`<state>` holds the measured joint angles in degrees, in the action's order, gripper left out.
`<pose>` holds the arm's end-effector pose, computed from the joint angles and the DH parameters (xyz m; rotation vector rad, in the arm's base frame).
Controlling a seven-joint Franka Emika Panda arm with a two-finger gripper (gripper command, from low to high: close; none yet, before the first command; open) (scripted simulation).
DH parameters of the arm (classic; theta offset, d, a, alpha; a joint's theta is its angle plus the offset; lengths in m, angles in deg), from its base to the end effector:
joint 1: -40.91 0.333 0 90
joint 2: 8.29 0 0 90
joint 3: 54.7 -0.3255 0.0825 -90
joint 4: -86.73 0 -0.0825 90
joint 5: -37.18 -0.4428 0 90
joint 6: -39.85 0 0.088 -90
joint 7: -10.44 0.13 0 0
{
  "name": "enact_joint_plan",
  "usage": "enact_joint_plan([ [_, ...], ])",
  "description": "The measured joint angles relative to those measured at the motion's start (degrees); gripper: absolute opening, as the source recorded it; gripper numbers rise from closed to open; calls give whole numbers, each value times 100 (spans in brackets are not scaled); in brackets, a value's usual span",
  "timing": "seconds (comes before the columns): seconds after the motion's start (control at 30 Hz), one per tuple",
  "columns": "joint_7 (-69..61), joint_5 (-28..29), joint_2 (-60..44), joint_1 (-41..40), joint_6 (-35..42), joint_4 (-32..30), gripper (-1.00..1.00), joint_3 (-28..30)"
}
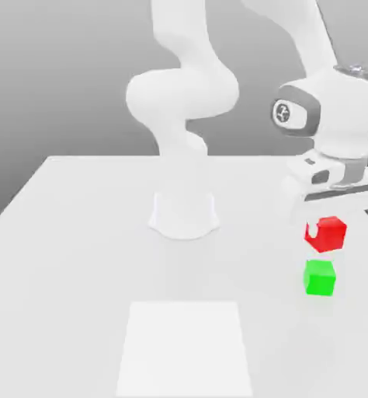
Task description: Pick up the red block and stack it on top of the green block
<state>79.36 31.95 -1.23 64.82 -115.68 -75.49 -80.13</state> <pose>0.2632 0.2874 0.1653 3.0596 -0.6649 0.0178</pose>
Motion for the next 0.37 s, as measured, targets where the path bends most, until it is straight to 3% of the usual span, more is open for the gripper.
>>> enact_joint_plan([
  [0.27,886,1261,-1020,-202,-904,36,-100,88],
  [0.3,985,1401,-1151,-166,-1027,35,100,149],
  [0.37,985,1401,-1151,-167,-1027,35,100,149],
])
